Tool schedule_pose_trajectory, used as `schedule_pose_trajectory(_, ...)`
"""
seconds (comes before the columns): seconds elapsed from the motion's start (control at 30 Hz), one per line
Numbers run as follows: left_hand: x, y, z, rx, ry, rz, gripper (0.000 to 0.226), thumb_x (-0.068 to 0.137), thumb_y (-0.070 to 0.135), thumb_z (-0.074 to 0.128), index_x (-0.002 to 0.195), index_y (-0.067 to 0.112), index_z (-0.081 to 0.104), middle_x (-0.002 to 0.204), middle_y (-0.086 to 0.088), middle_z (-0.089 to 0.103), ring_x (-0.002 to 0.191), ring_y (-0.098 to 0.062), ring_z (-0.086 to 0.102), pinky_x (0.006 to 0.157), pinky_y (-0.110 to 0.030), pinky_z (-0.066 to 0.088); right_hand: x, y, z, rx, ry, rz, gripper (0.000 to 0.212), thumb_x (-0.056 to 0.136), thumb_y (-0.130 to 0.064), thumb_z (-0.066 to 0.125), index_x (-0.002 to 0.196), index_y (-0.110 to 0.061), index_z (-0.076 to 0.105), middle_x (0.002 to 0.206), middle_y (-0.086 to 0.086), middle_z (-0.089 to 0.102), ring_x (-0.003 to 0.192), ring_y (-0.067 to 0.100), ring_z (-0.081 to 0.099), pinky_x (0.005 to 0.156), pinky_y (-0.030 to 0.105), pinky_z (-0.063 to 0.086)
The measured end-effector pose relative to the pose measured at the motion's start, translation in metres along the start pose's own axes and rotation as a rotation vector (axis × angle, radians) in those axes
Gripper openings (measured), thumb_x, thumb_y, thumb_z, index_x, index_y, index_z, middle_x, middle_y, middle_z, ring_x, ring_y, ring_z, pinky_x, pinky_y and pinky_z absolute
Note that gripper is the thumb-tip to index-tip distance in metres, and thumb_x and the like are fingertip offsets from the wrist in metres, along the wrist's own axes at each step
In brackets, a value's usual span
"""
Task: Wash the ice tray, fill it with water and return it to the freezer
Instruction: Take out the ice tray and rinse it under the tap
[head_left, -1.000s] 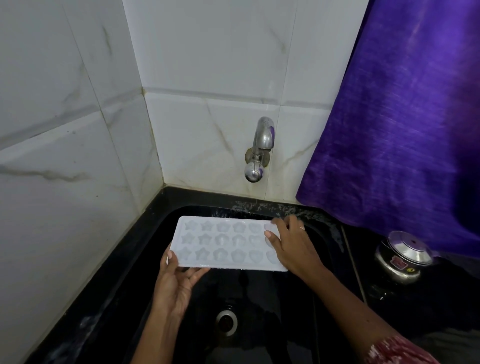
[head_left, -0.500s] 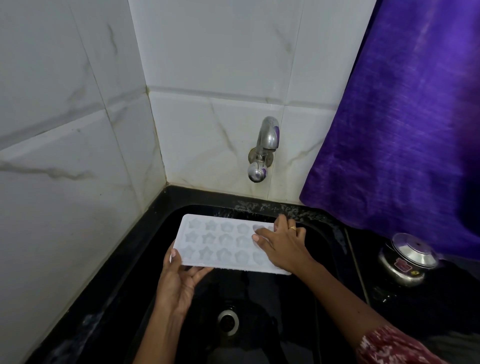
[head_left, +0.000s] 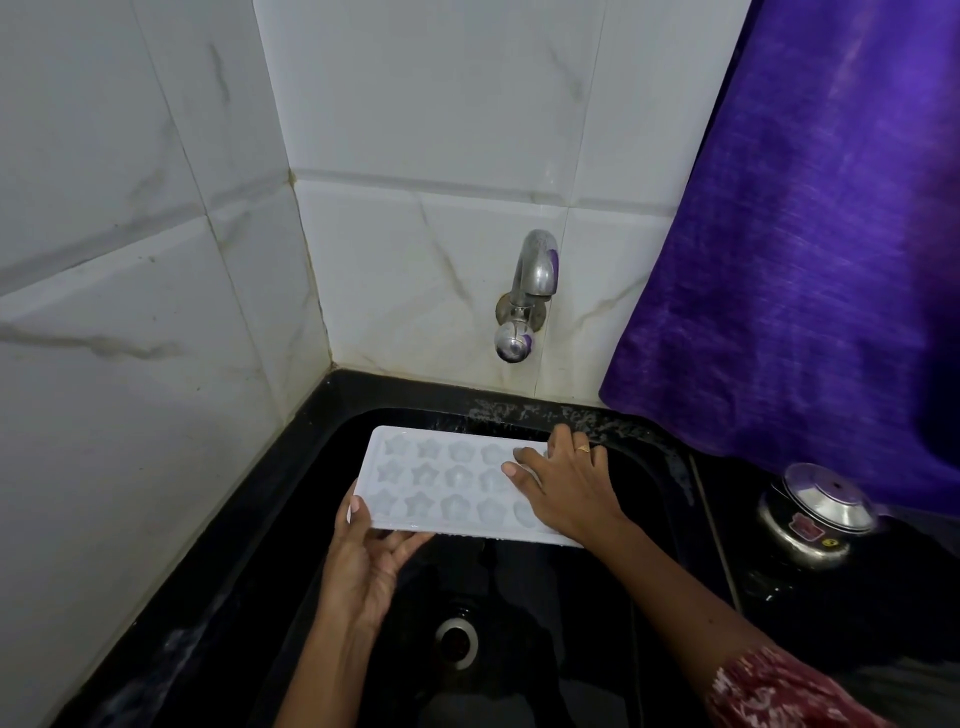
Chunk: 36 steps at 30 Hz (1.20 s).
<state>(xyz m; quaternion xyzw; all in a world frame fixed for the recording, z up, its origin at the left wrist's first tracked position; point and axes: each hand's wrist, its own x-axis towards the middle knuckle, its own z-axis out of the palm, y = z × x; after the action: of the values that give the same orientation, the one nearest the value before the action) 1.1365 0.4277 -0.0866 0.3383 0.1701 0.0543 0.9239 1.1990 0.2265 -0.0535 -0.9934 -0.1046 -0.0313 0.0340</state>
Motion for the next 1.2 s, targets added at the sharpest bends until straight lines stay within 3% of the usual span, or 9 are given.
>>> schedule_pose_trajectory(0.1,0.000,0.001,-0.001,-0.021,0.015,-0.006,0.037,0.096,0.031,0.038,0.128,0.015,0.048,0.113,-0.007,0.065,0.100,-0.030,0.065,0.064,-0.046,0.059,0.001,0.003,0.002,0.046,-0.049,0.002,0.048,0.094,-0.057,0.022,0.128,-0.035,0.048,0.122,0.005,0.038,0.114,0.023,0.037,0.096,0.039,0.027)
schedule_pose_trajectory(0.23,-0.001,0.001,-0.001,-0.042,0.023,-0.010,0.039,0.097,0.030,0.038,0.132,0.015,0.045,0.121,-0.010,0.060,0.099,-0.031,0.065,0.062,-0.044,0.059,0.000,0.005,0.001,0.085,-0.062,-0.032,0.044,0.095,-0.054,0.027,0.131,-0.037,0.044,0.122,0.004,0.038,0.113,0.023,0.036,0.097,0.038,0.026)
schedule_pose_trajectory(0.43,-0.003,0.000,0.000,-0.051,0.028,-0.009,0.040,0.097,0.029,0.038,0.134,0.016,0.044,0.121,-0.010,0.060,0.095,-0.031,0.067,0.060,-0.043,0.058,0.000,0.008,0.000,0.062,-0.046,-0.052,0.042,0.097,-0.048,0.026,0.131,-0.033,0.044,0.121,0.008,0.039,0.111,0.024,0.037,0.095,0.037,0.030)
schedule_pose_trajectory(0.53,-0.003,0.000,0.002,-0.073,0.055,-0.025,0.038,0.098,0.027,0.036,0.135,0.016,0.043,0.122,-0.011,0.058,0.100,-0.033,0.063,0.058,-0.043,0.058,0.001,0.003,0.001,0.073,0.056,-0.024,0.046,0.096,-0.048,0.025,0.131,-0.026,0.045,0.120,0.009,0.042,0.110,0.025,0.040,0.094,0.038,0.032)
schedule_pose_trajectory(0.67,-0.002,0.000,0.006,-0.057,0.050,-0.027,0.040,0.098,0.029,0.036,0.135,0.015,0.043,0.120,-0.010,0.060,0.106,-0.033,0.060,0.070,-0.050,0.057,0.001,-0.009,-0.004,0.055,0.090,-0.097,0.070,0.080,-0.061,0.001,0.128,-0.033,0.044,0.116,0.005,0.040,0.104,0.023,0.041,0.087,0.039,0.030)
schedule_pose_trajectory(0.83,-0.003,-0.001,0.007,-0.041,0.040,-0.030,0.041,0.097,0.030,0.039,0.135,0.015,0.043,0.123,-0.011,0.059,0.107,-0.034,0.061,0.076,-0.053,0.054,0.008,-0.016,-0.006,0.009,-0.007,-0.106,0.045,0.094,-0.056,0.023,0.129,-0.037,0.043,0.122,0.004,0.036,0.110,0.023,0.036,0.091,0.040,0.026)
schedule_pose_trajectory(1.2,0.000,-0.002,0.006,-0.033,0.010,0.015,0.036,0.098,0.028,0.038,0.131,0.016,0.046,0.116,-0.008,0.063,0.093,-0.028,0.069,0.067,-0.047,0.058,0.012,-0.010,0.000,-0.027,-0.010,-0.086,0.043,0.094,-0.057,0.021,0.124,-0.040,0.048,0.121,0.006,0.036,0.108,0.024,0.036,0.090,0.041,0.026)
